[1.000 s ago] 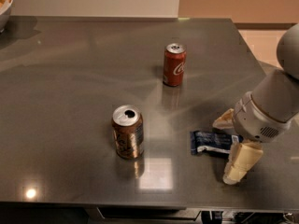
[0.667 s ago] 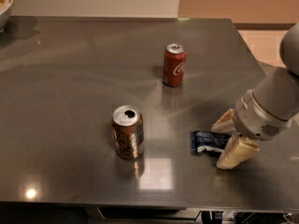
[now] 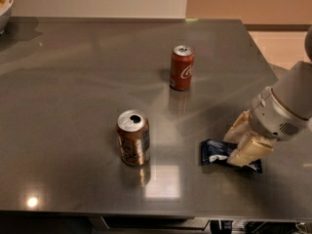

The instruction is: Pick rxbar blueberry

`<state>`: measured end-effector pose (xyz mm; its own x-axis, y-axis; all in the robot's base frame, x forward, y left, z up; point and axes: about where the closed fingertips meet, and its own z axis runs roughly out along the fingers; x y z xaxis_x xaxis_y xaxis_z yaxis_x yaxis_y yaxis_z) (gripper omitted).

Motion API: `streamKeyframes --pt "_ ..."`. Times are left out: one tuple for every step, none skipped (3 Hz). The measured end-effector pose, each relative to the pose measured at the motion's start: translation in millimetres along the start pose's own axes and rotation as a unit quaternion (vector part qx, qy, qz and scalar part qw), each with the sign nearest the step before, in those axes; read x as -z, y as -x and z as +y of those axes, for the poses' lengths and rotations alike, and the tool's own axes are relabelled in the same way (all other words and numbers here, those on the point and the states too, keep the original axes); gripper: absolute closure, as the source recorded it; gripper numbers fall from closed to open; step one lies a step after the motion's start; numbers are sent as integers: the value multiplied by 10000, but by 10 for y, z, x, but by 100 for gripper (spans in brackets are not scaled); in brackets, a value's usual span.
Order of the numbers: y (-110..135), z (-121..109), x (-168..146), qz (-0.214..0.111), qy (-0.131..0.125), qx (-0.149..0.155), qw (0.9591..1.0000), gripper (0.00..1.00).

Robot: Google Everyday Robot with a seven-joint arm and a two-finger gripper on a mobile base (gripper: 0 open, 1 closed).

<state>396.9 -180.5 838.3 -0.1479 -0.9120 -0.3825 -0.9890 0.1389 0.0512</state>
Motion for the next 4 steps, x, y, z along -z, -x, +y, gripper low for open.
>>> streamKeyframes --pt "61 -39 156 -168 64 -130 9998 100" --pt "199 -71 380 -302 131 -177 9993 100" --pt "438 -102 707 -330 159 -32 9993 100" --pt "573 -140 883 -352 112 115 9993 100"
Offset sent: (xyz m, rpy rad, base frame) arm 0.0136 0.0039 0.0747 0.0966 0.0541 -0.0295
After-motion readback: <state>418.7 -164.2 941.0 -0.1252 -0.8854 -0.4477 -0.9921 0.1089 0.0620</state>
